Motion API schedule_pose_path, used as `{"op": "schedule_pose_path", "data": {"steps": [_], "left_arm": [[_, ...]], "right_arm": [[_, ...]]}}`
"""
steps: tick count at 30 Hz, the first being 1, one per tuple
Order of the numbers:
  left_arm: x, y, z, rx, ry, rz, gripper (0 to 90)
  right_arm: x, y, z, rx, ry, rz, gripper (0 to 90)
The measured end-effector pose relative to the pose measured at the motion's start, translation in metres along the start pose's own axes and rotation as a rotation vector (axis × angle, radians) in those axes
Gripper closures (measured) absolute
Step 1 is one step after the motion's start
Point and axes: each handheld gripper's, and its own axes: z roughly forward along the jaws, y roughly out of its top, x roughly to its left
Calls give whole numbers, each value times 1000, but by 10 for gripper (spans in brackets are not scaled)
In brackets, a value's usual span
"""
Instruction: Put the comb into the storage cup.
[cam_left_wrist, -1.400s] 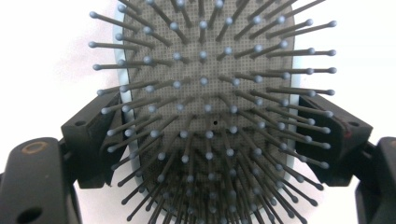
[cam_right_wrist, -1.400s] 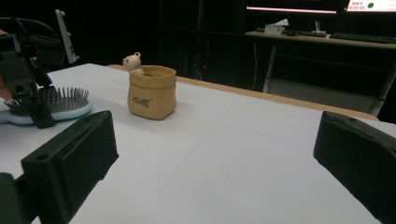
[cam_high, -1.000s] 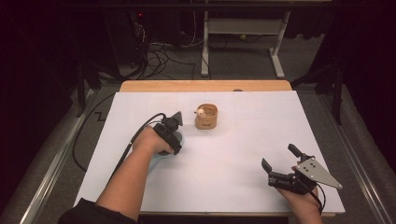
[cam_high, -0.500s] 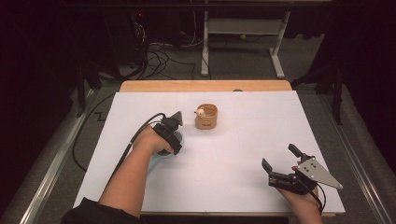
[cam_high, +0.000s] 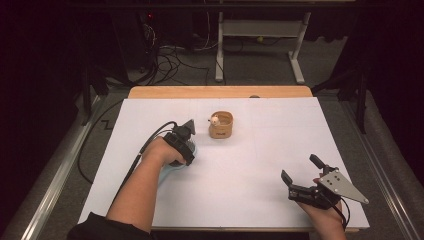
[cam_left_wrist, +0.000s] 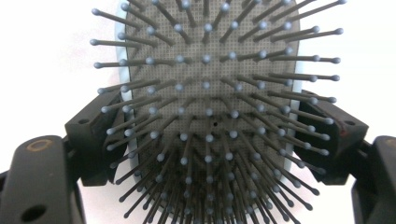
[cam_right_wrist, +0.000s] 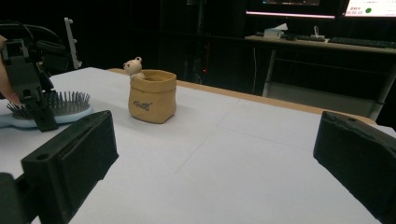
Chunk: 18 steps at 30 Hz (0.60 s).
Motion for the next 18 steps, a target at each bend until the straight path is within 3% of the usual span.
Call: {"op": "schedule_pose_path", "data": {"steps": [18], "left_arm": [[-3, -4, -5, -28, 10, 16, 206]], "right_arm": [[0, 0, -1, -4, -8, -1, 1]]}}
